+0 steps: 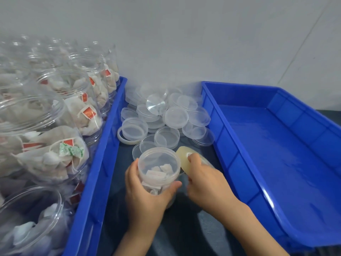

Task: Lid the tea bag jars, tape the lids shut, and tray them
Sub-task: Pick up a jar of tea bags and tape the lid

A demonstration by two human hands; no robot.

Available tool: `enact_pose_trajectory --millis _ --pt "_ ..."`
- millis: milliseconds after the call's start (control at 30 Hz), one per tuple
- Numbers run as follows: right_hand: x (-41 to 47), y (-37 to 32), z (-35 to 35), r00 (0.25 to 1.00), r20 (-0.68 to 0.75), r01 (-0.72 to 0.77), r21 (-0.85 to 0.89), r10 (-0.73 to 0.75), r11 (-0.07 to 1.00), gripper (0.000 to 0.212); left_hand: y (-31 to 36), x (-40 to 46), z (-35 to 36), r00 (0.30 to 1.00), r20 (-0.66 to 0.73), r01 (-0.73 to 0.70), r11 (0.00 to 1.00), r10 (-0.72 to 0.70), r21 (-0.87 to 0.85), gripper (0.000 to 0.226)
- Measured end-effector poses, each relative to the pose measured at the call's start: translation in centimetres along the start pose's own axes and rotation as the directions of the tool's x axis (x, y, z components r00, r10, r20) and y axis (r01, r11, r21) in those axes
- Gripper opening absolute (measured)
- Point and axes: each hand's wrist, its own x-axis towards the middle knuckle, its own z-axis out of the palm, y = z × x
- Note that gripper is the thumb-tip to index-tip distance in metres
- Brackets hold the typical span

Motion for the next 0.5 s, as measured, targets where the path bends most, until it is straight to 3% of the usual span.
enact_pose_trajectory --millis 67,167,367,500 --pt "-0.4 0.8 -0.3 1.000 -0.017 0.001 0.026 -0.001 1.000 0.035 0.0 0.7 -0.3 1.000 -0.003 0.004 1.000 -0.004 -0.014 0.111" --pt "-0.6 1.4 -1.5 0.985 -0.169 0.016 -0.038 -0.022 0.999 0.041 0.5 1.3 -0.9 1.000 0.017 0.010 0.998 -0.009 -0.064 0.098" --pt "0.4 1.3 -3.7 0.903 -0.428 0.038 -0.025 -0.045 0.999 0.045 2.0 1.8 -1.8 0.975 0.221 0.117 0.923 -0.036 -0.366 0.090" --pt "0.8 1.5 -4.2 0.877 -0.478 0.056 -0.018 -0.058 0.998 0.038 2.5 2.0 -2.4 0.951 0.307 0.176 0.851 -0.018 -0.495 0.073"
